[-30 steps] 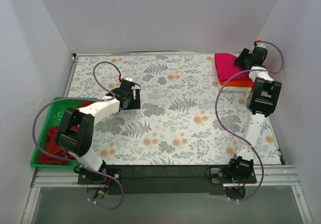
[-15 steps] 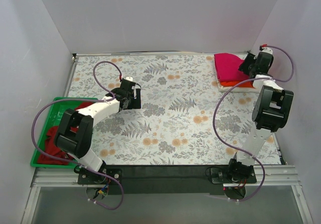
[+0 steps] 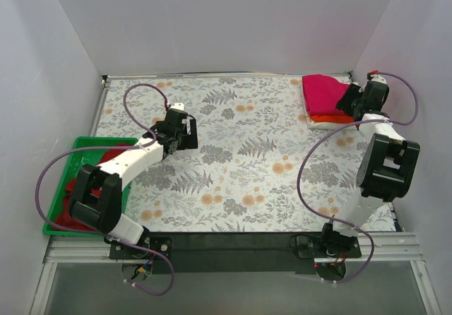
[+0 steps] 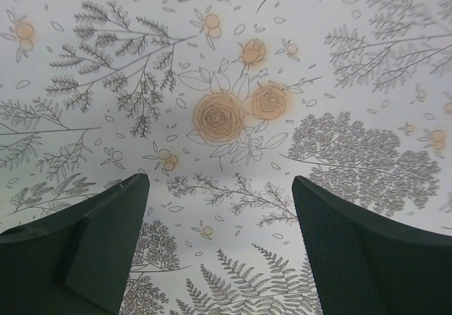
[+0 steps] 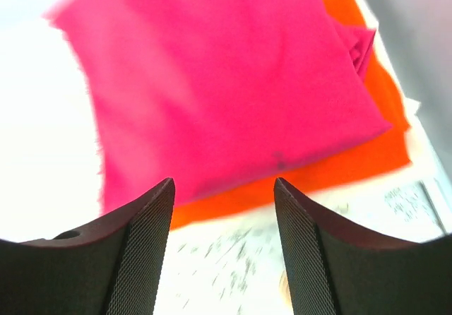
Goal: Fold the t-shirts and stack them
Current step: Neatly place the folded tshirt to the corner
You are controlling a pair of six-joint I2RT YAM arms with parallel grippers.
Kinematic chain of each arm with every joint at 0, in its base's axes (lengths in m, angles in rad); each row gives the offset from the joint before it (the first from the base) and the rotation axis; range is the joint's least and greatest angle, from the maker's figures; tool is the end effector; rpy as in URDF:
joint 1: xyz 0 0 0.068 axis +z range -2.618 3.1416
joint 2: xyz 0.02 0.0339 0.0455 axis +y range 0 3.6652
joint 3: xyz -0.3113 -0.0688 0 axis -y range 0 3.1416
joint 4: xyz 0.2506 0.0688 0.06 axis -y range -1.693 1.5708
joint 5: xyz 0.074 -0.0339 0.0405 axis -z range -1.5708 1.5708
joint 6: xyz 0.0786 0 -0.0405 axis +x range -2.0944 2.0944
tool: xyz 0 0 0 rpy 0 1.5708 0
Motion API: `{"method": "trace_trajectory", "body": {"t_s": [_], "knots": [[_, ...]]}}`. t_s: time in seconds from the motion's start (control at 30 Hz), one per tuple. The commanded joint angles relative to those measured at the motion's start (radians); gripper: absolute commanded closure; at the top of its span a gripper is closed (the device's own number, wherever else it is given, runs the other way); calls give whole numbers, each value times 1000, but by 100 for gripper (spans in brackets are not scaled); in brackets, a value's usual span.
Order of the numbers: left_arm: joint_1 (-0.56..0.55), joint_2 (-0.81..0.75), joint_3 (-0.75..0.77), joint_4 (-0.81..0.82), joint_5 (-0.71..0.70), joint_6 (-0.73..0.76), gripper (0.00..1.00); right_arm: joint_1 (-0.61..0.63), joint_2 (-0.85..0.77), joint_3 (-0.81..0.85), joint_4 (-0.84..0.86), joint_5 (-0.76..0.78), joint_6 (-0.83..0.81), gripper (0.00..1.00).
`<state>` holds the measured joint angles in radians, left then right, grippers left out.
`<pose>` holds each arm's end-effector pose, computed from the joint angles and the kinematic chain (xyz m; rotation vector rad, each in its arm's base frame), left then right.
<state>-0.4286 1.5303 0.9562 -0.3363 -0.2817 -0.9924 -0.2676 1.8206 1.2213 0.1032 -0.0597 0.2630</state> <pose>0.3203 -0.1223 0.2208 -0.7958 2.3199 -0.2843 0.4563 -0.1202 0.2508 0.5063 2.0035 0.0589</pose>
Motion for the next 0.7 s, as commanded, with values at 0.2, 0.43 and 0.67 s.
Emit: {"method": "trace_trajectory", "body": {"t_s": [0.2,0.43,0.67], "knots": [[-4,-284,68,-58,-76,-29,18,5,-547,-88,-290,-68,5,39],[-4,-501,141,-185,-128,-58,15,121,-934,-198,-387,85,-7,31],[-4,-768,112,-221,-206,-91,8,378,-1236,-304,-476,326,-123,16]]}}
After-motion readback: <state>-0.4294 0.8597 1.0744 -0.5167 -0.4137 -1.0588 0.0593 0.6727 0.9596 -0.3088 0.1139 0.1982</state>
